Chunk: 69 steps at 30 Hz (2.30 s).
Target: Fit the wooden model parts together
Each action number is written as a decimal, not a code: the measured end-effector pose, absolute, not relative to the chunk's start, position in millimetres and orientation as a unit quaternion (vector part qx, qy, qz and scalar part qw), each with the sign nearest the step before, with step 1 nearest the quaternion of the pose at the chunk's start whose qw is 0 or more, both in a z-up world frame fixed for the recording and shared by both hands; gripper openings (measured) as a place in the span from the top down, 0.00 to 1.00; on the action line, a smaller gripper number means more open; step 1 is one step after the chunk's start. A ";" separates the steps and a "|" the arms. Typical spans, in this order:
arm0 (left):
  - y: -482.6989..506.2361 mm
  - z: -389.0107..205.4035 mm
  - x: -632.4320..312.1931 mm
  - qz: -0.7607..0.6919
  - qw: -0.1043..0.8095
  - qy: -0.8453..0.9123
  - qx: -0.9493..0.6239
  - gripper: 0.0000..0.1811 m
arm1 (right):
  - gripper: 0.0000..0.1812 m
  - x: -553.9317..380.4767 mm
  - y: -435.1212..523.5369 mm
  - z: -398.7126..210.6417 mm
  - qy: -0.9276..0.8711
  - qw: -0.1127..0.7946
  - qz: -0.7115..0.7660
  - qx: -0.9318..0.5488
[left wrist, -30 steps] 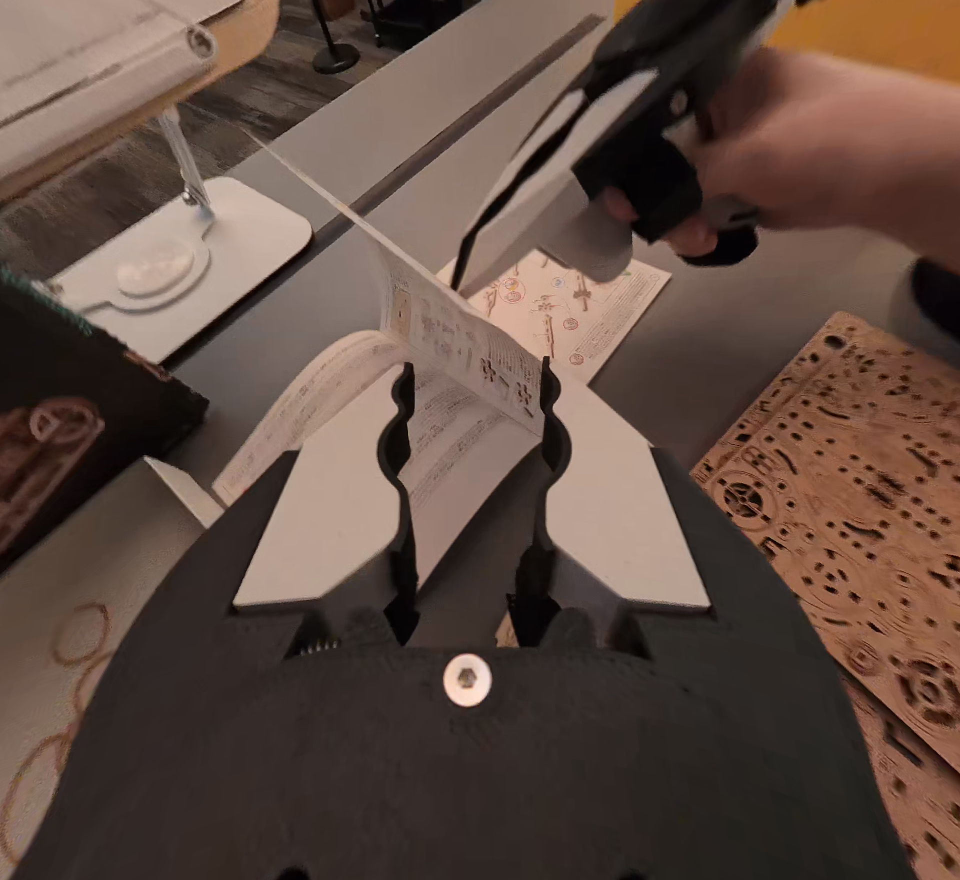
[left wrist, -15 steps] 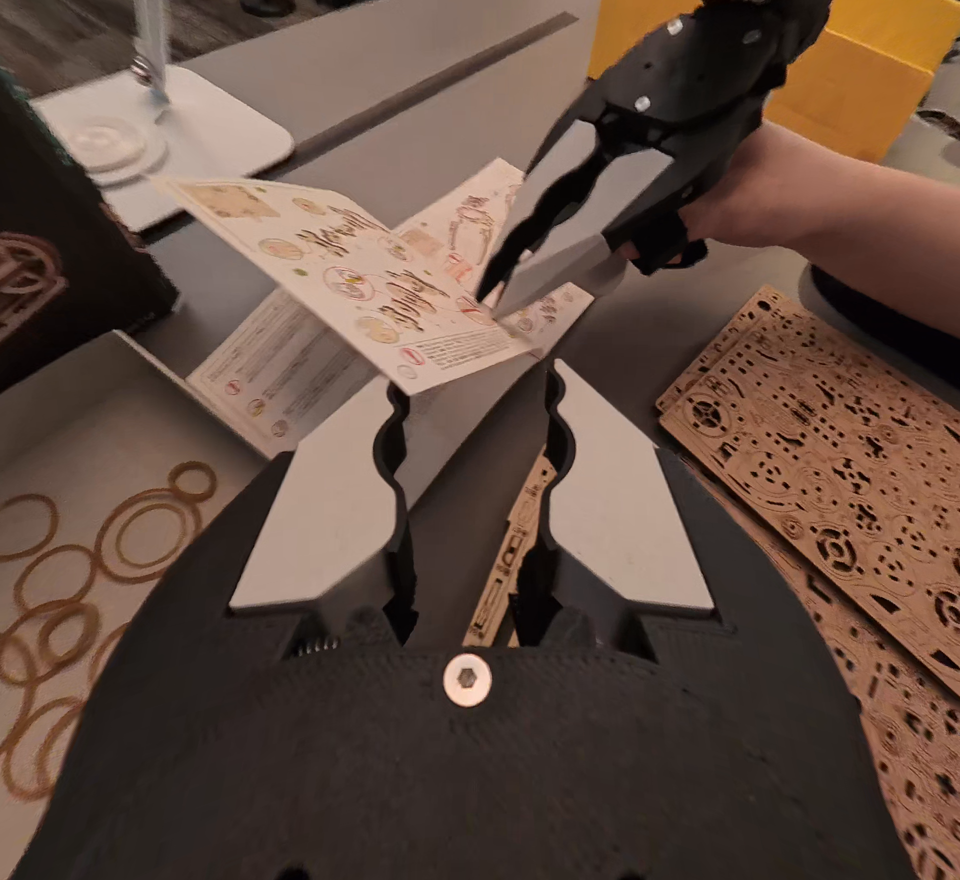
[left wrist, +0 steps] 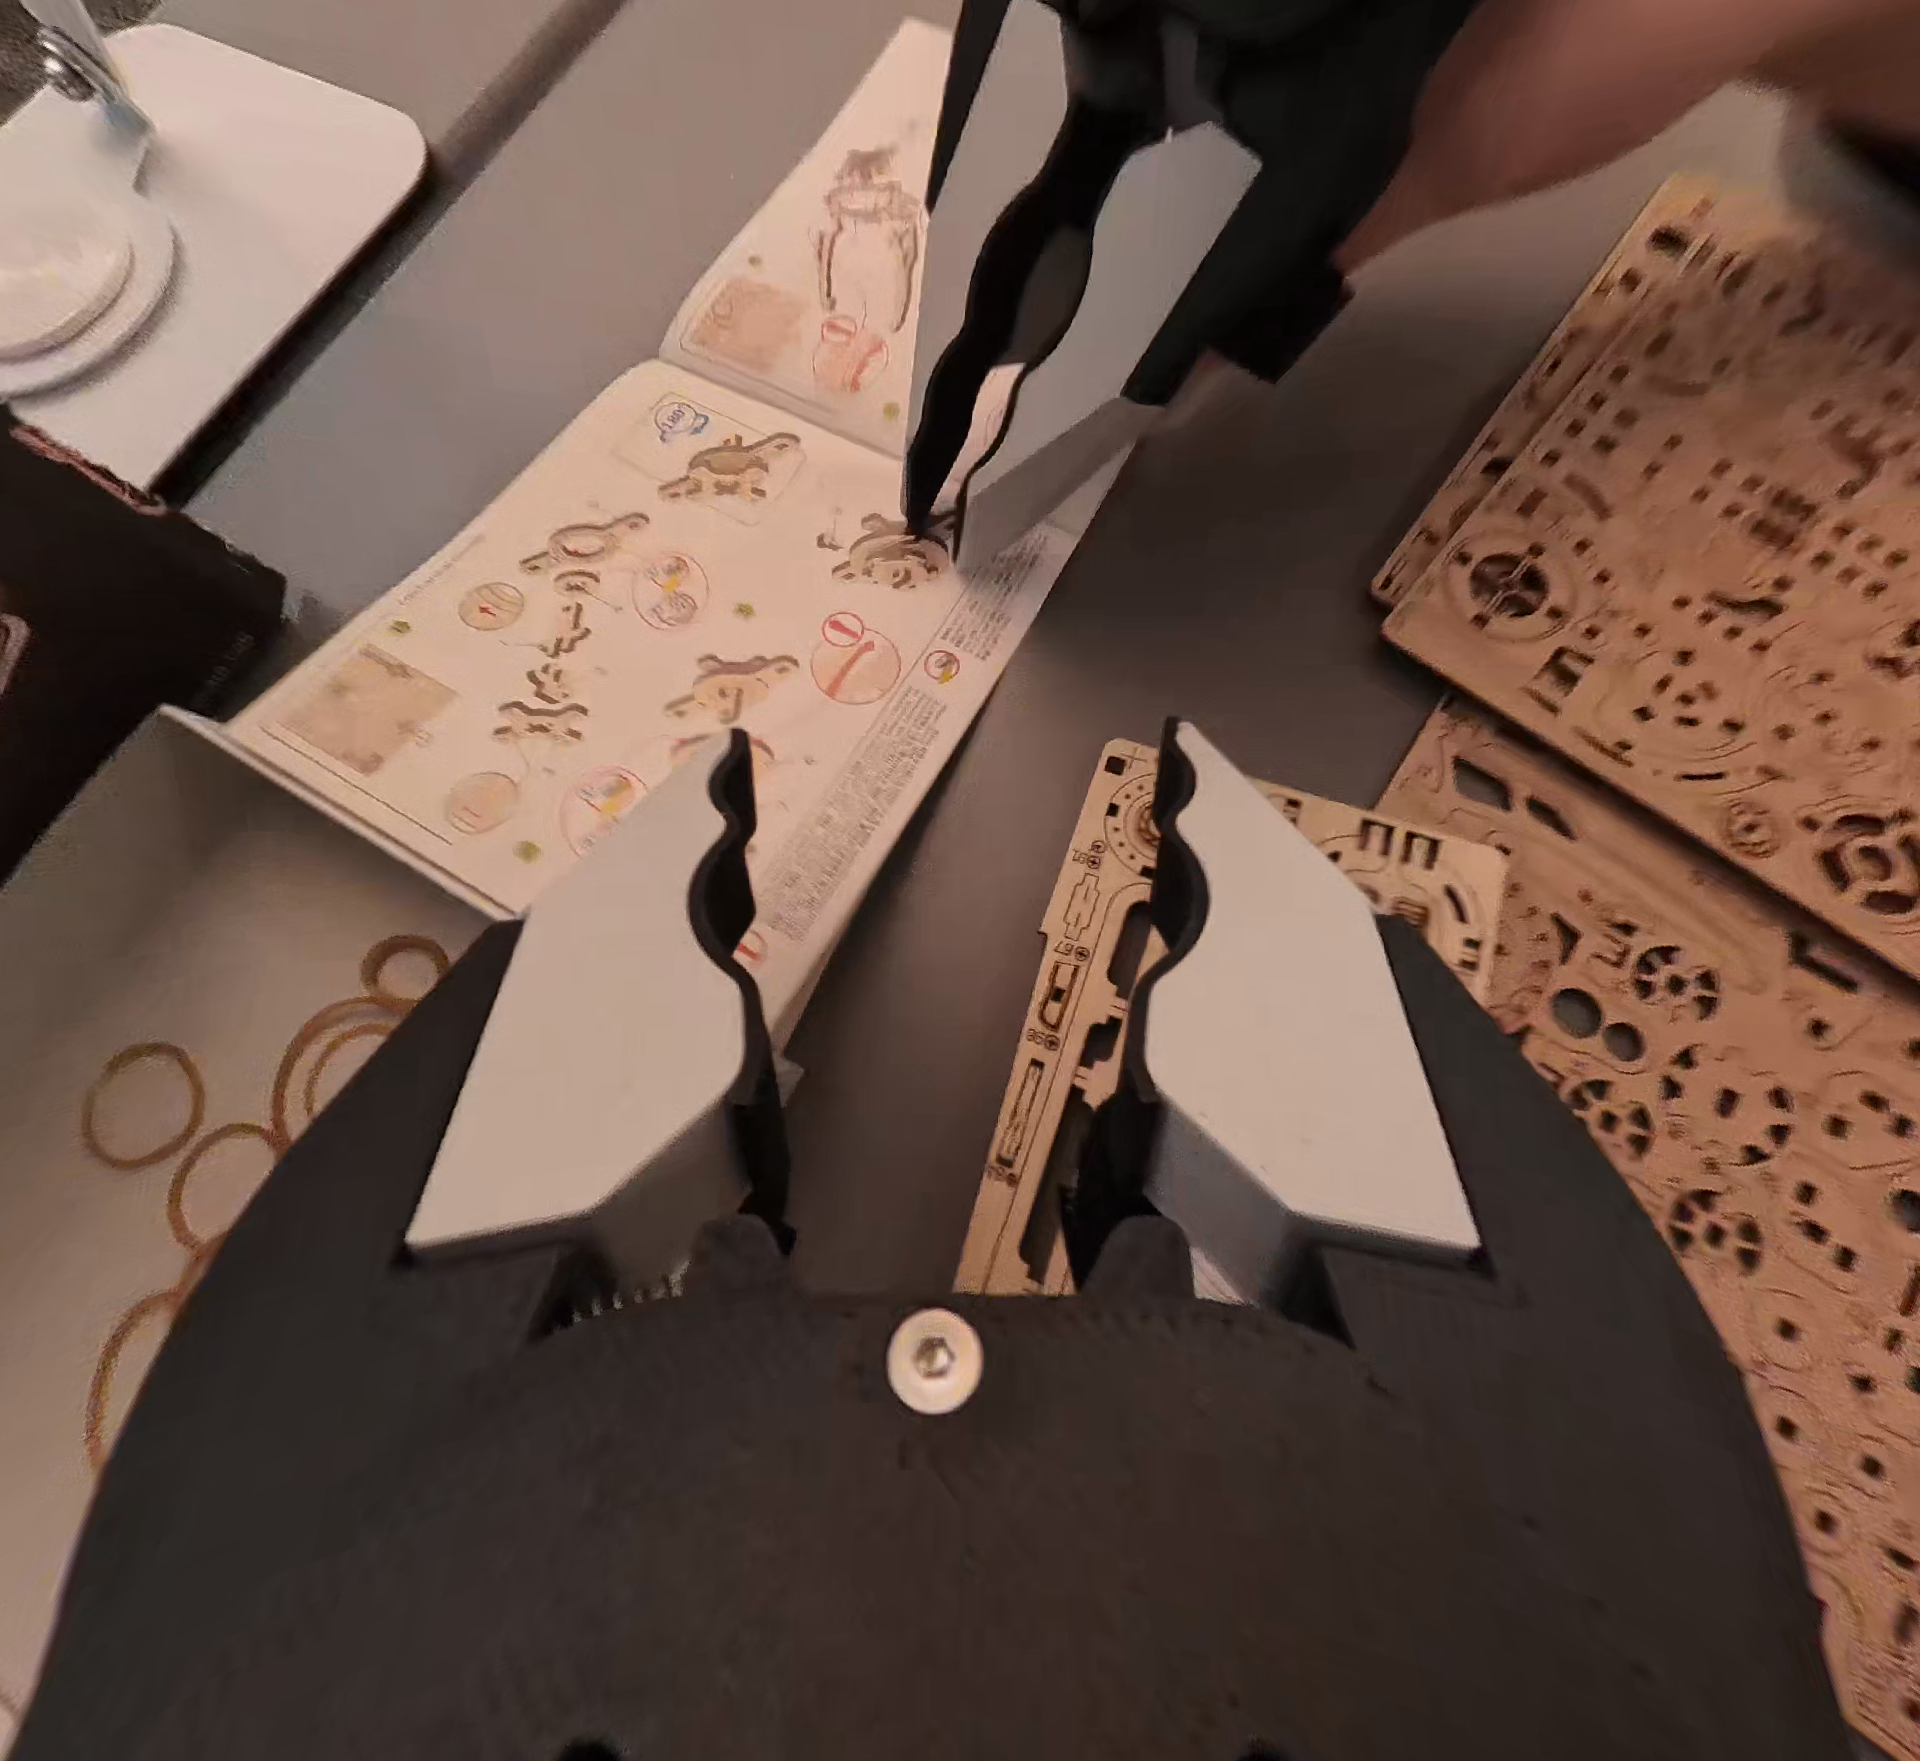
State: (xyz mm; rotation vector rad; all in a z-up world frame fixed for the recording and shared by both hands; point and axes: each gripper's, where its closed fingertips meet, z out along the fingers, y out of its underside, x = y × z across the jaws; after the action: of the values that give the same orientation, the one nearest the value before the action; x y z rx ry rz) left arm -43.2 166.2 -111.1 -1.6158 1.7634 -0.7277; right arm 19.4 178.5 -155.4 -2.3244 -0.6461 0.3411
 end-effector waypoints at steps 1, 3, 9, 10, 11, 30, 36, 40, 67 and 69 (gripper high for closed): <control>166.6 -115.1 -40.8 -0.261 0.316 0.679 -0.609 0.59 | 0.92 20.8 178.1 -157.7 -0.254 0.341 0.123 -0.897; 164.7 -113.8 -33.7 -0.258 0.317 0.688 -0.600 0.59 | 0.92 21.3 177.8 -157.6 -0.261 0.342 0.114 -0.896; 164.1 -113.4 -26.7 -0.294 0.291 0.672 -0.614 0.60 | 0.92 31.9 174.6 -158.0 -0.261 0.330 0.103 -0.901; 165.6 -115.2 -28.0 -0.296 0.291 0.669 -0.617 0.61 | 0.92 33.7 173.8 -158.2 -0.262 0.327 0.106 -0.902; 167.7 -117.3 -29.5 -0.296 0.291 0.665 -0.620 0.62 | 0.92 35.4 172.7 -158.3 -0.262 0.324 0.110 -0.902; 190.9 -113.3 -24.1 -0.304 0.337 0.632 -0.628 0.71 | 0.70 45.5 184.8 -134.2 -0.243 0.381 0.136 -0.881; 195.5 -103.3 -22.3 -0.327 0.354 0.620 -0.619 0.59 | 0.68 42.1 184.8 -157.6 -0.288 0.351 0.103 -0.885; 203.7 -105.7 -24.8 -0.316 0.359 0.615 -0.627 0.59 | 0.68 43.8 187.0 -157.7 -0.283 0.349 0.113 -0.886; 219.5 -103.0 -29.5 -0.344 0.382 0.576 -0.635 0.60 | 0.67 73.2 171.4 -150.3 -0.278 0.318 0.105 -0.901; 219.3 -101.9 -29.7 -0.346 0.384 0.575 -0.635 0.60 | 0.67 74.3 169.0 -152.1 -0.276 0.312 0.110 -0.903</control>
State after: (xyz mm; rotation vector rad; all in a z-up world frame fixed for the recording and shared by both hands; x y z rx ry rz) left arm -29.7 219.3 -101.9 -1.6176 1.4644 -0.8827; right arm 74.3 169.0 -152.1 -2.3820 -0.7279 0.2900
